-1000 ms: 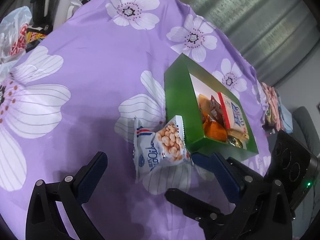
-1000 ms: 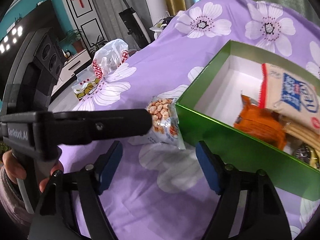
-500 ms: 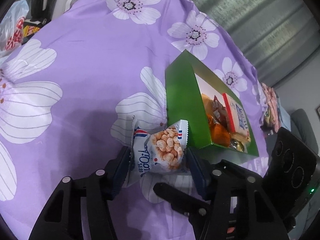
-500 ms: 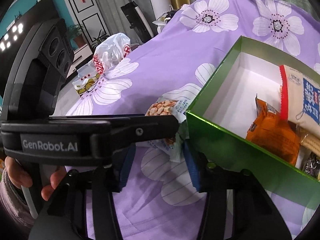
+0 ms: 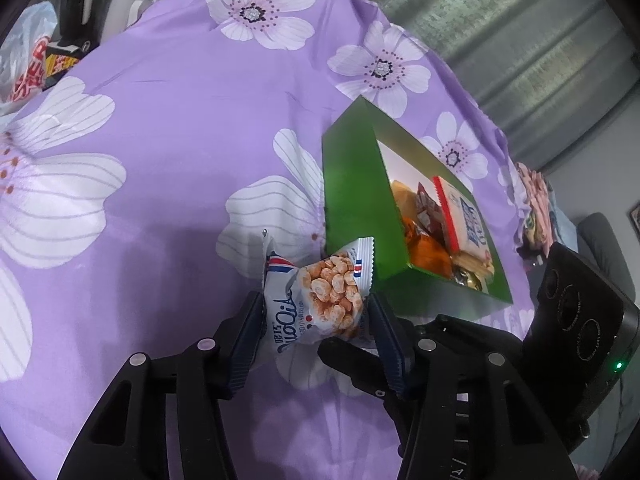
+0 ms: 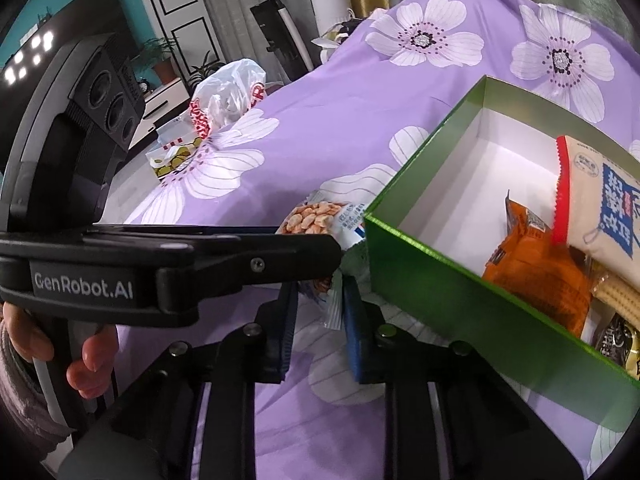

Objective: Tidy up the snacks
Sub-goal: 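Lift the peanut packet and carry it over the green box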

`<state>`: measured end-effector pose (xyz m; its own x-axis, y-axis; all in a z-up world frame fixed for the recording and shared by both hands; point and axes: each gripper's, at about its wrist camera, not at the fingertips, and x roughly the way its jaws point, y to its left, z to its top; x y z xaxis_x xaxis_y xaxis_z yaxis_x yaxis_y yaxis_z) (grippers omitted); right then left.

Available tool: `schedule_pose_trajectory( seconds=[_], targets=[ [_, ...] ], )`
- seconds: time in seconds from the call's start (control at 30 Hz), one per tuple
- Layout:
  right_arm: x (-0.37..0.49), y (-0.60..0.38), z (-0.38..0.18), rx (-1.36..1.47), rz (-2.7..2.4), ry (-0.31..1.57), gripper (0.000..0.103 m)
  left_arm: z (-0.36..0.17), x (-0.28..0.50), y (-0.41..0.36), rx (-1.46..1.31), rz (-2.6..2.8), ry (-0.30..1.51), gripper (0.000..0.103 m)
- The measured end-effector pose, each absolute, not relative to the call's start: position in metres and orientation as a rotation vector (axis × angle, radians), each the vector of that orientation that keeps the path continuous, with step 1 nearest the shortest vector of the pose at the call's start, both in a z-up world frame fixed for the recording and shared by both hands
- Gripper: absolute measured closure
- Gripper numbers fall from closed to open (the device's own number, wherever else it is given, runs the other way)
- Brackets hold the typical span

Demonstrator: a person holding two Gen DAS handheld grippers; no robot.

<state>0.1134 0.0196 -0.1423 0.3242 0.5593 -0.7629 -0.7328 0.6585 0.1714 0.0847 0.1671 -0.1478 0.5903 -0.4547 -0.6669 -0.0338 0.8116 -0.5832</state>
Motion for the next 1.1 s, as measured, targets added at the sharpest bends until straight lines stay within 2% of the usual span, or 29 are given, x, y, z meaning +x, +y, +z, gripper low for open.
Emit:
schedule_pose_trajectory(
  seconds=[0.43, 1.1],
  targets=[
    [0.067, -0.001, -0.115, -0.209, 0.897, 0.834, 0.081, -0.113, 0.038, 0.143, -0.555, -0.262, 0.856, 0.049],
    [0.042, -0.081, -0.067, -0.101, 0.791, 0.693, 0.081, -0.052, 0.039, 0.058, -0.363, -0.368, 0.797, 0.049]
  ],
)
